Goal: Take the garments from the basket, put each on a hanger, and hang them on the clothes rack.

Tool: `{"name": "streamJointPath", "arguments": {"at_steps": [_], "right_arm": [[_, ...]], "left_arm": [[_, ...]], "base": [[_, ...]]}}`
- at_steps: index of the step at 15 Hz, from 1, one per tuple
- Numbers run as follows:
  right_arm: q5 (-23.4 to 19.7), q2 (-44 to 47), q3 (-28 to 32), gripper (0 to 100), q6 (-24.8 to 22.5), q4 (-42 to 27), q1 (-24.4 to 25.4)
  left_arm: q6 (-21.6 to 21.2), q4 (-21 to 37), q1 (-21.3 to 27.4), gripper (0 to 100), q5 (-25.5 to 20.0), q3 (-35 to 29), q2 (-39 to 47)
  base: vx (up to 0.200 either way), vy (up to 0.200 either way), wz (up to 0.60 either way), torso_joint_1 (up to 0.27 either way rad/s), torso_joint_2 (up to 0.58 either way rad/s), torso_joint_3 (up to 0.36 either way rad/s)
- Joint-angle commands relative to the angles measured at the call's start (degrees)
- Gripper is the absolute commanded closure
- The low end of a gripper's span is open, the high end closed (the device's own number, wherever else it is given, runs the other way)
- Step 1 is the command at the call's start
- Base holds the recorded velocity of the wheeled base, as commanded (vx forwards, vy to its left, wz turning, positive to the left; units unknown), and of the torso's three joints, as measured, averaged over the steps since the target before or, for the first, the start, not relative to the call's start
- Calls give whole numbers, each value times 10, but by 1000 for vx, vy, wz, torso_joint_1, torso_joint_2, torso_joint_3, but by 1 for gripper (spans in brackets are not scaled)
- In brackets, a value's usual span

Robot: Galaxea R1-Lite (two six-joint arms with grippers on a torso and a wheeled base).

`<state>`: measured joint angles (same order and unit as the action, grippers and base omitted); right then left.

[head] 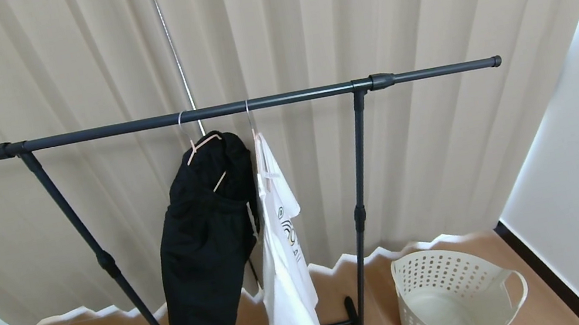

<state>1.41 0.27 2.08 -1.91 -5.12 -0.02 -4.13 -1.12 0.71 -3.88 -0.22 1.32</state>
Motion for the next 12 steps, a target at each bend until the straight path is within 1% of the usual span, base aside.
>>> {"name": "streamJointPath", "arguments": {"at_steps": [1,2,3,4,12], "right_arm": [[-3,-3,0,0,9,0,-1],[-3,-3,0,0,17,0,-1],[-4,-3,0,0,22,0,-1],[-4,-3,0,0,23,0,-1],[-4,-3,0,0,24,0,-1]], "left_arm": [[8,-3,-4,0,4,2,-13],[12,-4,-4,0,3,2,-13],[31,-4,-4,0,4,2,-13],[34,-4,-4,0,4,2,-13],[34,-4,-4,0,4,2,-13]], "base": [[0,0,0,0,0,0],[0,0,0,0,0,0],[0,0,0,0,0,0],[0,0,0,0,0,0],[0,0,0,0,0,0]]}}
